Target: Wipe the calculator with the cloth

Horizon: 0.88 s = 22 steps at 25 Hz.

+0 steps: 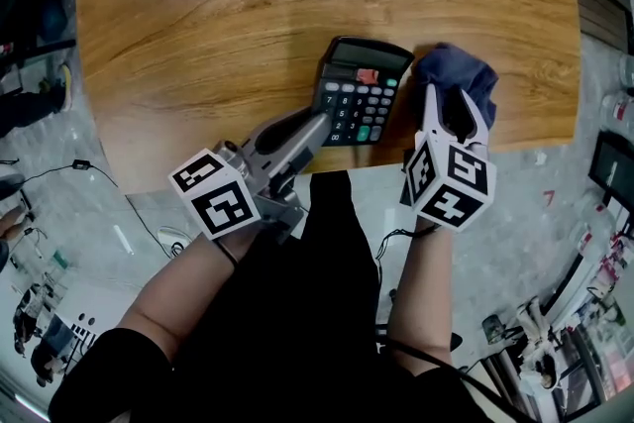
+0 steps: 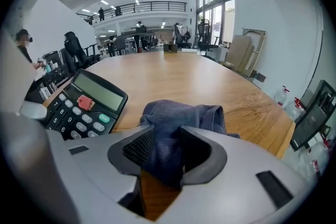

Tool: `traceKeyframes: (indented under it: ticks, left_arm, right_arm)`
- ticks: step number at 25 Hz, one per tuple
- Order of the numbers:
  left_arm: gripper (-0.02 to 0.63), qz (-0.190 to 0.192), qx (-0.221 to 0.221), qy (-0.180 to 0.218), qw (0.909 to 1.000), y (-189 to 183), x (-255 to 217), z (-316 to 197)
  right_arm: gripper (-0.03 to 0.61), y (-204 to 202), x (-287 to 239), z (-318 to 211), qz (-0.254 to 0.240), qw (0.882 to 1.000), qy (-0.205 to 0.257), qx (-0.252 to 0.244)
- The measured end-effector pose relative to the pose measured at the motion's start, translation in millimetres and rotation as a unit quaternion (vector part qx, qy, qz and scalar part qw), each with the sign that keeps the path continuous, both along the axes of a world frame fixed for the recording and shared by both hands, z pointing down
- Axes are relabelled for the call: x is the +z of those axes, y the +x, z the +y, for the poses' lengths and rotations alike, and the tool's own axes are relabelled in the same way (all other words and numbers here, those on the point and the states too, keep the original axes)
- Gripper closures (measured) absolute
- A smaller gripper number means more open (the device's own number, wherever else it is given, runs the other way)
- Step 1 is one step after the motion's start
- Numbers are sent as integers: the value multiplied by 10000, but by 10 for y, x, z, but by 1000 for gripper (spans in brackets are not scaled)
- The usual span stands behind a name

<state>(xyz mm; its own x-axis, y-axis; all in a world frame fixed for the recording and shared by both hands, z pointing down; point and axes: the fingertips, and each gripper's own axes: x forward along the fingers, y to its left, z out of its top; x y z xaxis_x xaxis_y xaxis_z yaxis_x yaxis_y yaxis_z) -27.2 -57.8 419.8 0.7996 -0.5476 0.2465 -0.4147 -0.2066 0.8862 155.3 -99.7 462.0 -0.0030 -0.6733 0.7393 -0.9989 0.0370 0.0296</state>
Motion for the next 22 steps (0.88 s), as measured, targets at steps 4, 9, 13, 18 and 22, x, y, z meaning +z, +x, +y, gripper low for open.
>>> traceKeyframes:
  ticks: [4,9,13,18,22]
  left_arm:
    - [546,46,28,-24,10000,9,-28,-14]
    - [546,56,-11,-26,10000,-4,-36,-8]
    - [546,94,-69,-113,9999,-23,8,20]
    - [546,76,-51,-89,9999,-35,8,23]
    - [546,61,46,11,10000,-12,-53,16]
  right_arm:
    - [509,-5,-23,-7,300,9994,21,-160]
    - [540,59,-105,50,21,9996,283,-61]
    - [541,10,-475,120,-205,9960,864,-21]
    - [541,-342,-1021,67,-601,9861,1525,-289]
    - [541,-715,-1161,32,-804,9812,1632,-653]
